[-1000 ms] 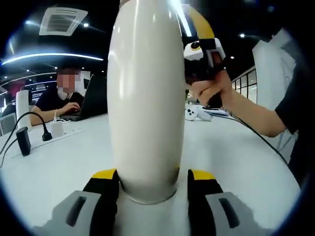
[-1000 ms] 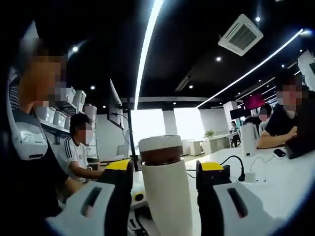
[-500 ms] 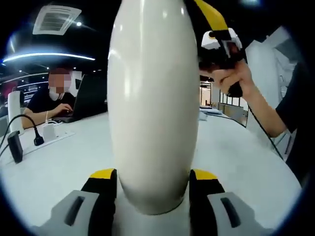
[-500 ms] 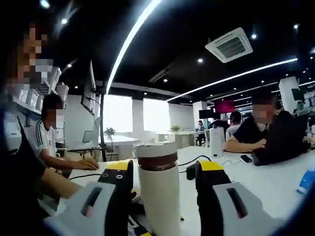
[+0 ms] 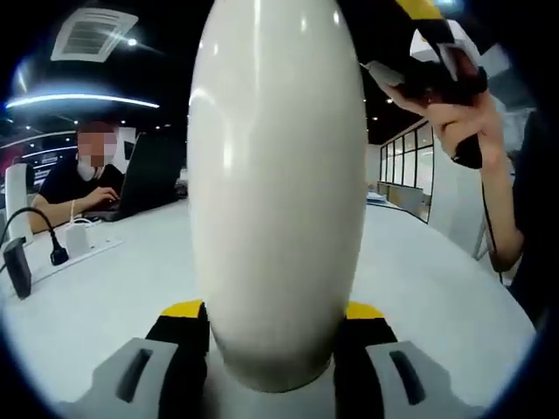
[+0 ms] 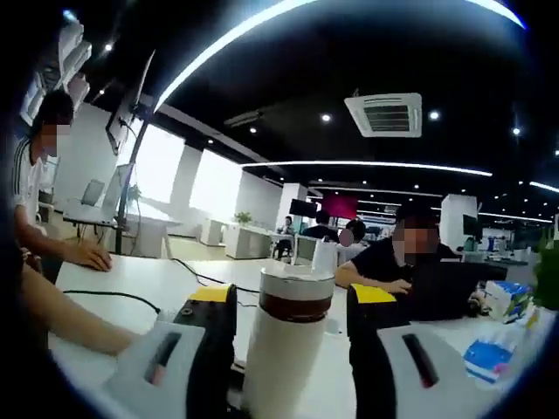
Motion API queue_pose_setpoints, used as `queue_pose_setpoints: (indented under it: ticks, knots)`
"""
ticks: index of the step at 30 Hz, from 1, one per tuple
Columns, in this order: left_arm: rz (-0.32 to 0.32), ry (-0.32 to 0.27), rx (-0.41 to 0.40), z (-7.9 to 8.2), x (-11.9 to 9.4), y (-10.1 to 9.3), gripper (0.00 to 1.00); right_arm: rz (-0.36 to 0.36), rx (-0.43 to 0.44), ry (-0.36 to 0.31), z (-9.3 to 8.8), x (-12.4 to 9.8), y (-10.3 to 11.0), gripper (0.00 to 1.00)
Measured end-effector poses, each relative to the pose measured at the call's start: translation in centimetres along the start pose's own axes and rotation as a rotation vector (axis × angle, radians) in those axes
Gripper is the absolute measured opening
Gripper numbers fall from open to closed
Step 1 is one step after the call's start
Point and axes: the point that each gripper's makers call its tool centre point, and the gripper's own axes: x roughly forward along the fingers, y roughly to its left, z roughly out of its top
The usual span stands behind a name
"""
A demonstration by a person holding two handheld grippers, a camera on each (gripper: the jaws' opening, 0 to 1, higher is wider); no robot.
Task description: Grasp the water cup twist off the cup lid place the cup lid on the table
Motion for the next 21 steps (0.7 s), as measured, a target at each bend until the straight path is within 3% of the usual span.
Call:
queue_pose_setpoints:
  ticks: [4,8,11,13,21]
  knots:
    - [0.001,0.002,-0.002,0.0,-0.1,0.0,0.55,-0.016,-0.033,0.001,0.0,1.0,-0.2,0.53]
    - [0.003,0.003,-0.003,0.0,-0.2,-0.2,0.55,-0.003,-0.011,-0.001,-0.3,1.5,-0.7,0.47]
    - [0.004,0.003,-0.003,0.0,-0.3,-0.2,0.55,0.048,0.06,-0.014,-0.5,1.6,-0.5,0.43]
    - [0.004,0.003,-0.004,0.0,-0.3,-0.1,0.55,0.064,0.06,-0.019,-0.5,1.5,-0.6,0.43]
    - [0.006,-0.001,-0.004,0.1,-0.3,-0.2,0.54,0.263,0.12,-0.041,-0.5,1.5,-0.4,0.42]
